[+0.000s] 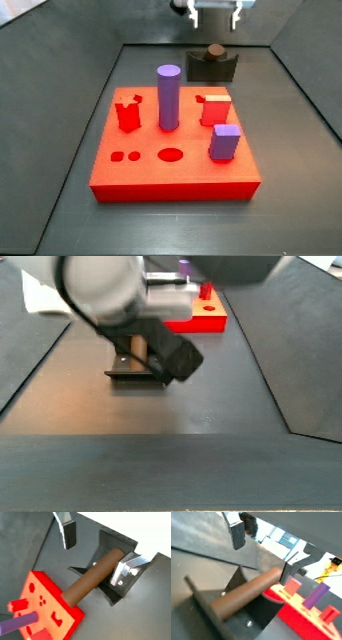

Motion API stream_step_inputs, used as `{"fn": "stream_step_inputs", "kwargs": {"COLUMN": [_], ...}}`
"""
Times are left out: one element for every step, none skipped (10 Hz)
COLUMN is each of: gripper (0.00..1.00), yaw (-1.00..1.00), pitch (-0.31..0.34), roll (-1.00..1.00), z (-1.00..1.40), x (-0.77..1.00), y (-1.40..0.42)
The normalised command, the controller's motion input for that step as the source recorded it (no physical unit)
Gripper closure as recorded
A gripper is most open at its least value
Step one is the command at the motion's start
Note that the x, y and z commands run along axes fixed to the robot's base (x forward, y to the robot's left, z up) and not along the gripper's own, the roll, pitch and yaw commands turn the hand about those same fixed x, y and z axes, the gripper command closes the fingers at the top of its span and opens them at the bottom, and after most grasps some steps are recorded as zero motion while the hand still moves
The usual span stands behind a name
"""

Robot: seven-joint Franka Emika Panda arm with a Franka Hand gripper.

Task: Pick up the oval object. Move up. Place the oval object on the fixture. Regrasp the oval object. Move to above the board. Insert the oval object.
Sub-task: Regrasp the oval object.

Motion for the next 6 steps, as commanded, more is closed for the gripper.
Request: {"fn": "stream_step_inputs", "kwargs": {"gripper": [0.0, 0.0, 0.0, 0.0, 0.0, 0.0], "yaw": [0.0, 0.0, -0.02, -0.02, -0.01, 0.0], "pitch": [0.011, -0.025, -0.048, -0.059, -0.066, -0.075], "roll": [-0.04, -0.06, -0.03, -0.01, 0.01, 0.05], "z": [0.0, -0.03, -0.01, 0.01, 0.0, 0.01], "x": [-1.0, -1.0, -1.0, -1.0, -1.0, -1.0], "y": [0.0, 0.0, 0.0, 0.0, 0.0, -0.01]}}
